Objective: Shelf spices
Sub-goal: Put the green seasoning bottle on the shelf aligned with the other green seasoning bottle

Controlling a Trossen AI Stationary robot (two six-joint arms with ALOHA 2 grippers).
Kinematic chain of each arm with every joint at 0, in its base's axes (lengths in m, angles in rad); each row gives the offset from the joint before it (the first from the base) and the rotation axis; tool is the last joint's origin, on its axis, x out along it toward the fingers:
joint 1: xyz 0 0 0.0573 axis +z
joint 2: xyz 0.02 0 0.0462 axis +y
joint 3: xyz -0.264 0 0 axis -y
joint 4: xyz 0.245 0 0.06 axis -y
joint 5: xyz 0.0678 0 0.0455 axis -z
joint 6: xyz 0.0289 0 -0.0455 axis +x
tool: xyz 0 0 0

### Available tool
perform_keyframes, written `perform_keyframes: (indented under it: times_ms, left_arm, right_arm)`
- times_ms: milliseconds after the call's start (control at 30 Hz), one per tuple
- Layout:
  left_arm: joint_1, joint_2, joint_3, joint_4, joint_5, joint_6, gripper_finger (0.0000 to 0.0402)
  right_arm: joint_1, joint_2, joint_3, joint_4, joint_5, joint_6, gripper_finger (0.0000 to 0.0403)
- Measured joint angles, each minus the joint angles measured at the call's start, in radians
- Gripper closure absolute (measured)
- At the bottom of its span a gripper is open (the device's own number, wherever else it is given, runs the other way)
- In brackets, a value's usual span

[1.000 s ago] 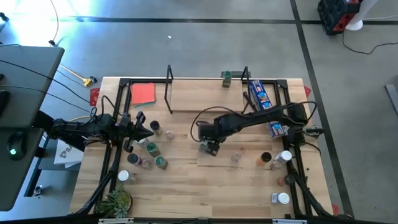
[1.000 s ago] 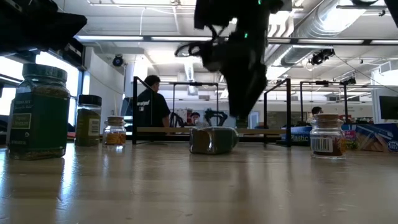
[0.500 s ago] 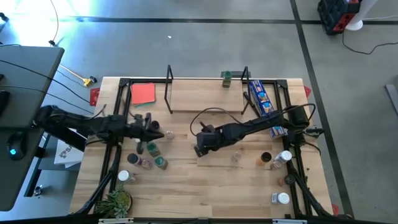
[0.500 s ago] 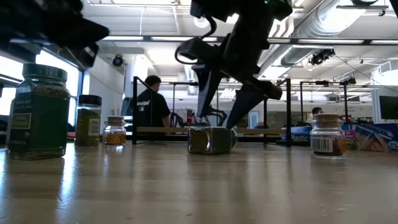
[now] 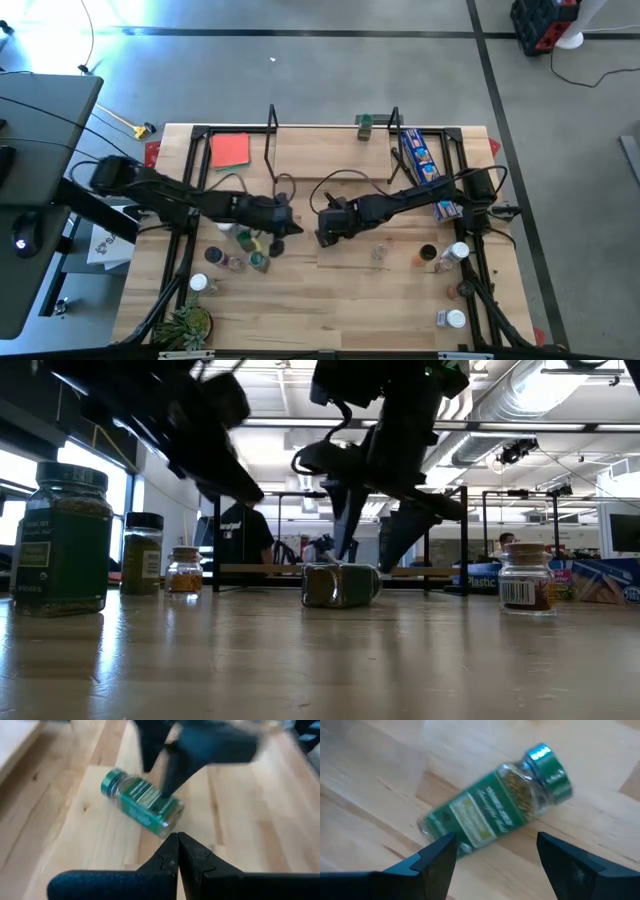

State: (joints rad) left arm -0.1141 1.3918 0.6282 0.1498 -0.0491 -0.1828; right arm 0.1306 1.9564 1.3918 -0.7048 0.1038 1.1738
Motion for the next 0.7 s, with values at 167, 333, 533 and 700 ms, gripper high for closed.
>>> perform_keyframes:
  times_ms: [167,333,533,700]
  left_arm:
    - [0.030,0.130,0.033,0.094,0.021,0.001,0.0402]
    - [0.061,0.259,0.078,0.135,0.119,-0.007,0.0401]
    - [0.091,0.422,0.155,0.150,0.132,-0.032,0.0401]
    - [0.098,0.513,0.213,0.151,0.134,-0.040,0.0401]
  right_arm:
    - [0.038,0.000,0.000,-0.040,-0.102,-0.114,0.0136]
    - [0.034,0.007,0.000,-0.145,-0.047,-0.139,0.0136]
    - [0.009,0.023,0.000,-0.142,0.033,-0.187,0.0136]
    - [0.005,0.074,-0.001,-0.117,0.046,-0.221,0.0136]
